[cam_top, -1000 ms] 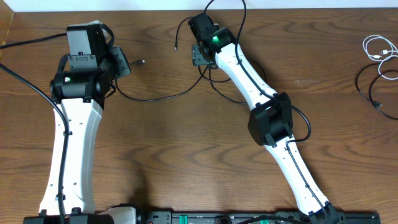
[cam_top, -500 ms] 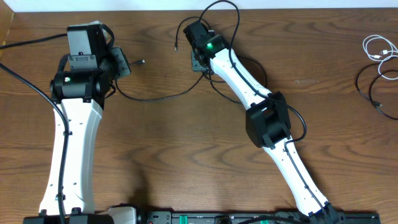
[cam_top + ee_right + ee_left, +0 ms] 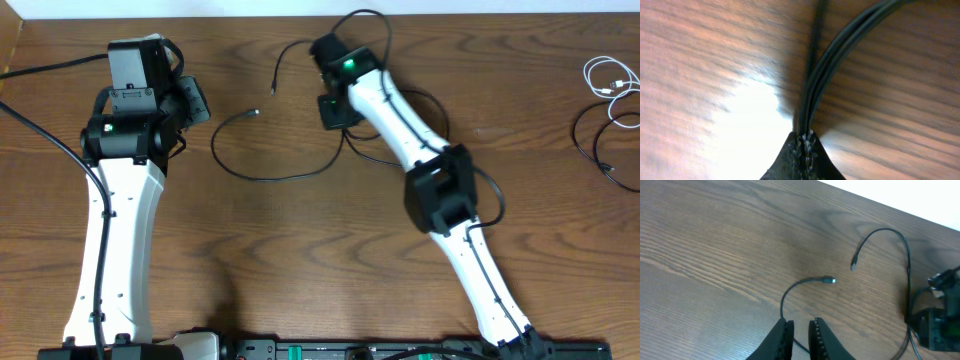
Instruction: Untangle cables
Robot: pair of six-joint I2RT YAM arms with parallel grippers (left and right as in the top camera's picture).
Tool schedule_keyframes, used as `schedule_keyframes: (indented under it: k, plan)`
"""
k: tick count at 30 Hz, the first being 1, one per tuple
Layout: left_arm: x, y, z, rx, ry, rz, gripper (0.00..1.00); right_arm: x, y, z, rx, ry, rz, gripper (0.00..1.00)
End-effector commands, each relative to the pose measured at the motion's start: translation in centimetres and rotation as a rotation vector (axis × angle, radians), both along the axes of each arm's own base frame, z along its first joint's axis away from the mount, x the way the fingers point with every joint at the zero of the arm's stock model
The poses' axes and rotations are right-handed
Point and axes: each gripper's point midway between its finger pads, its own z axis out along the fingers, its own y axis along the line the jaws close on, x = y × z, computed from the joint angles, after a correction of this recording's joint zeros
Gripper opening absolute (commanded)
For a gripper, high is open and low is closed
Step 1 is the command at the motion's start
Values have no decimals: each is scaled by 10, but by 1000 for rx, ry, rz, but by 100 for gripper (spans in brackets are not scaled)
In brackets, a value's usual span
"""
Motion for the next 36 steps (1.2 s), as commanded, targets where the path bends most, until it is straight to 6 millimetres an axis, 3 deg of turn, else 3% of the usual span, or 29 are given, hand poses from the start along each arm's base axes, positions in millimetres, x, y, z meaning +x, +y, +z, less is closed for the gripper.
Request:
schedule_keyframes:
  k: [1, 2, 3, 4, 6, 8, 11, 13, 18, 21, 26, 28, 33, 36]
  plan:
    - [1, 4, -5, 9, 16, 13, 17, 16, -29, 97, 221, -83, 103, 1]
    - [1, 4, -5, 9, 16, 13, 17, 18, -43, 116, 243, -107, 101, 1]
    - [1, 4, -5, 9, 16, 13, 17, 21, -77, 161, 275, -169, 83, 1]
    - [1, 4, -5, 9, 16, 13, 17, 21, -99, 186, 288, -208, 61, 1]
    - [1, 4, -5, 9, 15, 13, 22, 18, -136, 225, 308, -275, 25, 1]
    - [1, 4, -5, 9, 15, 13, 22, 11, -187, 268, 316, -359, -46, 1]
    - [1, 4, -5, 8, 13, 14, 23, -1, -256, 312, 290, -472, -172, 1]
    - [1, 4, -4, -4, 10, 27, 25, -15, -315, 343, 256, -568, -291, 1]
    - [2, 3, -4, -24, 5, 38, 27, -53, -444, 388, 146, -744, -595, 1]
    - [3, 3, -3, -24, 0, 38, 27, -77, -507, 397, 70, -799, -738, 1]
    - [4, 3, -2, -24, -4, 38, 27, -104, -576, 383, -132, -777, -902, 1]
    - [5, 3, -2, -24, -9, 38, 27, -106, -598, 366, -231, -727, -938, 1]
    - [5, 3, -1, -24, -14, 37, 27, -90, -616, 318, -278, -614, -960, 3]
    - [5, 3, -1, -24, -13, 37, 27, -77, -614, 285, -273, -531, -947, 60]
